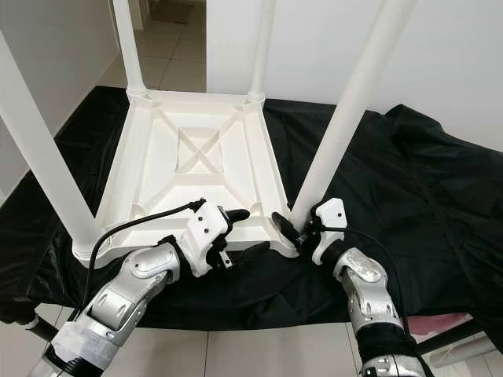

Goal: Building children table

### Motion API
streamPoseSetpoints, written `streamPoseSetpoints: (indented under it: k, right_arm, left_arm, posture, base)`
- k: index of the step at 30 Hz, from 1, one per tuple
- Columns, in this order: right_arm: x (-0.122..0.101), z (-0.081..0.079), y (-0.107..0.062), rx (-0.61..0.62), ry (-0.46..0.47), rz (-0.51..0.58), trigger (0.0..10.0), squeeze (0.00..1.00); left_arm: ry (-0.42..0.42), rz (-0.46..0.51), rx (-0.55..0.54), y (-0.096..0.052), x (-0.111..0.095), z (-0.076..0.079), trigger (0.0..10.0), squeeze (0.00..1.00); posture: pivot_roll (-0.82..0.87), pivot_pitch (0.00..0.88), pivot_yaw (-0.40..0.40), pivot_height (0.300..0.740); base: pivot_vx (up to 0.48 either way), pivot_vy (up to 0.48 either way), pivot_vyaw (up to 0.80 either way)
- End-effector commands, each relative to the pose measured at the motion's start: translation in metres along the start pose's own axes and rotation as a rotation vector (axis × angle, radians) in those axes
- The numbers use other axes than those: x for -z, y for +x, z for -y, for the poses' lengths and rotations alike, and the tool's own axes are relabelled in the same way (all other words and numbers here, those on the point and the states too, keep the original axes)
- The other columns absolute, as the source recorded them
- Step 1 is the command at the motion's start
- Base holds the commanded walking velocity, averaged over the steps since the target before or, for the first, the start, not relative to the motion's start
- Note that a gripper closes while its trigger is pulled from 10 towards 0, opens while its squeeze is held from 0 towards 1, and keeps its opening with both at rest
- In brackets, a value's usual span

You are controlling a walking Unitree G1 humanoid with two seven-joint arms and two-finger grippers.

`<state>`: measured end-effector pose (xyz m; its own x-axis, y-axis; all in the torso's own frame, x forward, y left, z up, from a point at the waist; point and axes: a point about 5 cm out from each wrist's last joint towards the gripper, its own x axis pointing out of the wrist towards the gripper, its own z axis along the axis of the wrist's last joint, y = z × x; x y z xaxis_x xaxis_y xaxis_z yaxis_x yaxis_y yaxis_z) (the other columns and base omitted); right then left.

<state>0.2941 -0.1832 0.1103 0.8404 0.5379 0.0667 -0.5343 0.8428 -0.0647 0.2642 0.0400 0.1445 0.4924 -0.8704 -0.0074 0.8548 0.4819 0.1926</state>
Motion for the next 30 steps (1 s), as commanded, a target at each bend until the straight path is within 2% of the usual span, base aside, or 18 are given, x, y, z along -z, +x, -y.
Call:
streamPoseSetpoints:
  k: [1,6,8,9,14,15,18,19,21,25,30]
  right_arm:
    - [-0.003,0.001,0.000,0.026,0.012,0.009,10.0,0.00]
    - [0.003,-0.006,-0.001,0.127,-0.005,-0.043,10.0,0.00]
    - [0.009,-0.012,-0.003,0.230,0.014,-0.075,10.0,0.00]
    - [0.009,-0.012,-0.003,0.230,0.014,-0.075,10.0,0.00]
    - [0.007,-0.029,-0.005,0.489,0.078,-0.057,10.0,0.00]
    - [0.007,-0.029,-0.005,0.489,0.078,-0.057,10.0,0.00]
    - [0.010,-0.035,-0.006,0.637,0.080,-0.087,10.0,0.00]
    - [0.010,-0.035,-0.006,0.637,0.080,-0.087,10.0,0.00]
    - [0.012,-0.041,-0.003,0.720,0.114,-0.107,10.0,0.00]
    - [0.011,-0.049,0.004,0.711,0.137,-0.107,10.0,0.00]
    - [0.007,-0.048,0.008,0.671,0.164,-0.087,10.0,0.00]
  left_arm:
    - [0.000,-0.014,0.020,0.000,0.004,0.002,10.0,0.00]
    - [-0.008,-0.013,0.018,0.000,0.004,0.002,10.0,0.00]
    - [-0.013,-0.017,0.022,-0.001,0.005,0.003,10.0,0.00]
    - [-0.013,-0.017,0.022,-0.001,0.005,0.003,10.0,0.00]
    - [-0.015,-0.023,0.027,-0.002,0.006,0.004,10.0,0.00]
    - [-0.015,-0.023,0.027,-0.002,0.006,0.004,10.0,0.00]
    - [-0.014,-0.023,0.028,-0.002,0.006,0.004,10.0,0.00]
    - [-0.014,-0.023,0.028,-0.002,0.006,0.004,10.0,0.00]
    - [-0.015,-0.021,0.027,-0.002,0.006,0.005,10.0,0.00]
    - [-0.017,-0.020,0.025,-0.002,0.006,0.005,10.0,0.00]
    - [-0.019,-0.020,0.027,-0.002,0.006,0.007,10.0,0.00]
  posture:
    - [-0.02,0.000,-0.090,0.740]
    - [-0.02,0.000,-0.090,0.740]
    - [-0.02,0.000,-0.085,0.740]
    - [-0.02,0.000,-0.085,0.740]
    - [-0.03,0.000,-0.086,0.740]
    - [-0.03,0.000,-0.086,0.740]
    - [-0.03,0.000,-0.090,0.740]
    - [-0.03,0.000,-0.090,0.740]
    - [-0.02,0.000,-0.094,0.740]
    - [-0.02,0.000,-0.095,0.740]
    - [-0.02,0.000,-0.095,0.740]
  base:
    - [0.000,0.000,0.00]
    - [0.000,0.000,0.00]
    - [0.000,0.000,0.00]
    - [0.000,0.000,0.00]
    - [0.000,0.000,0.00]
    - [0.000,0.000,0.00]
    - [0.000,0.000,0.00]
    - [0.000,0.000,0.00]
    - [0.000,0.000,0.00]
    - [0.000,0.000,0.00]
    - [0.000,0.000,0.00]
